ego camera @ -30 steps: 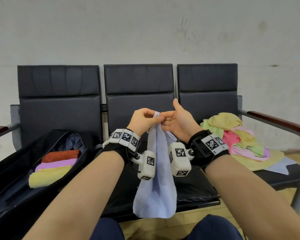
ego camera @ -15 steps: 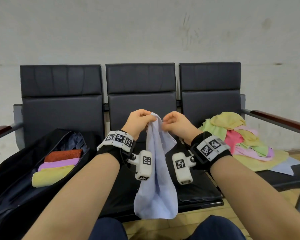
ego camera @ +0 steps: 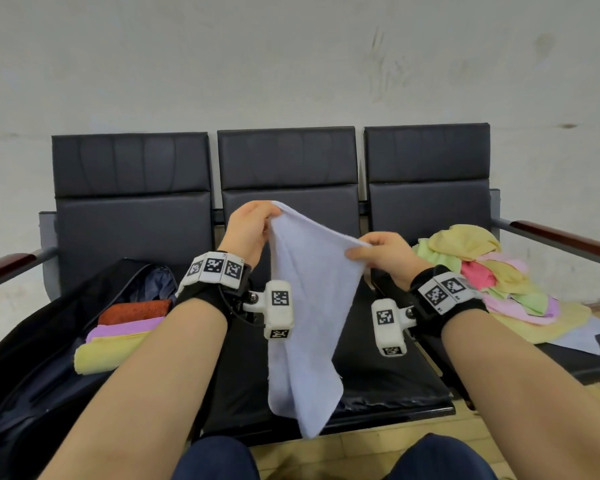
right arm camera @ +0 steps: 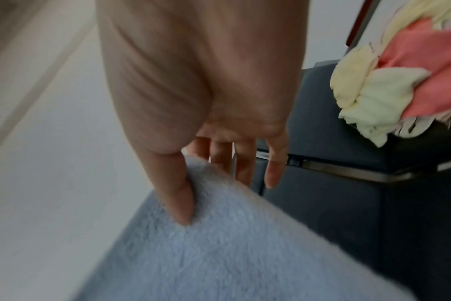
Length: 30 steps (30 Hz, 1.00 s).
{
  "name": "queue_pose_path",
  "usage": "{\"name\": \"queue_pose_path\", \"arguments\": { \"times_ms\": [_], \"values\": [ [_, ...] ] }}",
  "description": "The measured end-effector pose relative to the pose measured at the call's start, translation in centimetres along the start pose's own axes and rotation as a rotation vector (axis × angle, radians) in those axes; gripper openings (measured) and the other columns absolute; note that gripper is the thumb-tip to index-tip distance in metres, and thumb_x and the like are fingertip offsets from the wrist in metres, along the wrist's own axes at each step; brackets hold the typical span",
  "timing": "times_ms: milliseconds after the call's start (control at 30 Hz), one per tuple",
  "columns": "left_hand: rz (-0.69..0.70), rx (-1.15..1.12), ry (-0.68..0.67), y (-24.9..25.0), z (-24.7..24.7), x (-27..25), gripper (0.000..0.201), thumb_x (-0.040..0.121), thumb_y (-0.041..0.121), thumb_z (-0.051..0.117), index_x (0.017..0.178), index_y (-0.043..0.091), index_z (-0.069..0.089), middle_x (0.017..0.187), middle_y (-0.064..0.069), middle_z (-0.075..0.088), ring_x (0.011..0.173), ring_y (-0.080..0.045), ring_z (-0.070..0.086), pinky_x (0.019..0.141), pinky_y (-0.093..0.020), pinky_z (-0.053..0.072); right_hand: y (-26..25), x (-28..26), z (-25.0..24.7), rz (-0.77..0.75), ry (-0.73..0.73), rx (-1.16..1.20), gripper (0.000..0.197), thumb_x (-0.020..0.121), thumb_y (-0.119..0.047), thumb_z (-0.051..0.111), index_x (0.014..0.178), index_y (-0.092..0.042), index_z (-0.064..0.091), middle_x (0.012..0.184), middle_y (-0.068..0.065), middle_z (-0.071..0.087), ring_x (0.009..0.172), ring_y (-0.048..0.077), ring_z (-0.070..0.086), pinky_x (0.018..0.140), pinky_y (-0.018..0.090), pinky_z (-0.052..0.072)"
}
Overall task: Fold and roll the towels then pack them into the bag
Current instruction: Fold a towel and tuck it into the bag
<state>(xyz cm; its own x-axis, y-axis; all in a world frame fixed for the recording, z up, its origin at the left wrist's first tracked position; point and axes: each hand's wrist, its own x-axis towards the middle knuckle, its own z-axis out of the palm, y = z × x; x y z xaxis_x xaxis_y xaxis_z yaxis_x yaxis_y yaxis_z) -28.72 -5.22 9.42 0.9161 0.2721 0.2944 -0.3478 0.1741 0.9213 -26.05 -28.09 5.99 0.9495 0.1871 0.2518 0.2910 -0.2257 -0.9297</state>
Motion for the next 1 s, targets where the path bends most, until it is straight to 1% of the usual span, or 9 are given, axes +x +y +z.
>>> {"name": "queue_pose_path", "arguments": {
  "times_ms": [100,200,367,500,600,700,767,900,1000],
  "values": [
    [0.041,0.042,0.059,0.7,-0.5,0.5,0.011,0.088,0.003,0.055,0.091,0.008,0.065,0.084,-0.007,0.063,0.078,-0.016,0.055,0.072,-0.027,0.046,-3.1,-0.2,-0.4,-0.105,0.07,0.228,0.008,0.083,-0.005,0.069,0.087,-0.003,0.062,0.085,0.011,0.066,0.077,0.021,0.065,0.072,0.032,0.055],
    [0.101,0.086,0.04,2.0,-0.5,0.2,0.021,0.09,0.006,0.056,0.11,0.003,0.063,0.105,-0.011,0.066,0.093,-0.02,0.06,0.081,-0.029,0.05,-6.0,-0.9,-0.7,-0.198,0.064,0.3,0.004,0.086,-0.008,0.067,0.09,-0.006,0.066,0.084,0.007,0.067,0.072,0.016,0.065,0.067,0.025,0.054],
    [0.183,0.139,-0.026,4.5,-0.4,-1.5,0.027,0.091,0.003,0.059,0.118,0.0,0.062,0.112,-0.013,0.068,0.103,-0.026,0.064,0.092,-0.037,0.051,-8.0,-2.6,-1.9,-0.205,0.083,0.279,0.013,0.087,-0.012,0.067,0.097,-0.005,0.065,0.086,0.005,0.067,0.072,0.014,0.064,0.061,0.022,0.054],
    [0.211,0.151,-0.092,5.8,0.2,-3.4,0.021,0.091,0.004,0.06,0.111,0.004,0.066,0.109,-0.015,0.069,0.097,-0.025,0.064,0.093,-0.04,0.051,-9.1,-4.5,-3.4,-0.219,0.097,0.245,0.009,0.085,-0.012,0.069,0.08,-0.012,0.062,0.078,0.001,0.066,0.068,0.013,0.063,0.059,0.022,0.051],
    [0.207,0.075,-0.114,6.8,0.7,-4.5,0.015,0.091,0.004,0.059,0.103,0.003,0.068,0.101,-0.015,0.07,0.088,-0.022,0.064,0.087,-0.034,0.053,-10.1,-5.4,-4.0,-0.226,0.111,0.23,0.02,0.084,-0.012,0.07,0.071,-0.015,0.055,0.072,0.0,0.061,0.063,0.011,0.059,0.057,0.022,0.049],
    [0.184,0.006,-0.109,7.5,0.8,-4.7,0.009,0.09,0.005,0.06,0.091,0.004,0.069,0.079,-0.005,0.071,0.068,-0.01,0.065,0.068,-0.023,0.055,-10.9,-5.8,-4.2,-0.236,0.107,0.229,0.022,0.084,-0.013,0.071,0.071,-0.016,0.053,0.072,-0.001,0.062,0.062,0.01,0.059,0.058,0.022,0.049],
    [0.164,0.009,-0.1,7.5,0.5,-4.2,0.009,0.09,0.005,0.06,0.091,0.003,0.069,0.071,0.0,0.07,0.06,-0.007,0.062,0.06,-0.02,0.05,-11.0,-5.4,-4.3,-0.244,0.1,0.225,0.019,0.084,-0.014,0.071,0.074,-0.015,0.056,0.076,0.0,0.063,0.066,0.012,0.061,0.06,0.023,0.051],
    [0.089,0.226,-0.101,5.5,-1.0,-1.6,0.021,0.086,0.009,0.067,0.106,0.01,0.07,0.091,-0.002,0.071,0.071,-0.009,0.062,0.057,-0.016,0.045,-9.3,-2.8,-3.9,-0.162,0.127,0.057,0.017,0.083,-0.016,0.073,0.078,-0.009,0.058,0.079,0.005,0.063,0.068,0.015,0.06,0.063,0.024,0.049],
    [0.018,0.454,-0.134,3.1,-1.8,0.8,0.019,0.084,0.008,0.069,0.103,0.01,0.07,0.071,0.003,0.066,0.053,-0.006,0.05,0.04,-0.013,0.029,-6.5,0.2,-3.3,-0.058,0.084,-0.114,0.027,0.081,-0.018,0.076,0.073,-0.01,0.051,0.064,0.008,0.047,0.049,0.015,0.043,0.046,0.021,0.034]
  ]
}}
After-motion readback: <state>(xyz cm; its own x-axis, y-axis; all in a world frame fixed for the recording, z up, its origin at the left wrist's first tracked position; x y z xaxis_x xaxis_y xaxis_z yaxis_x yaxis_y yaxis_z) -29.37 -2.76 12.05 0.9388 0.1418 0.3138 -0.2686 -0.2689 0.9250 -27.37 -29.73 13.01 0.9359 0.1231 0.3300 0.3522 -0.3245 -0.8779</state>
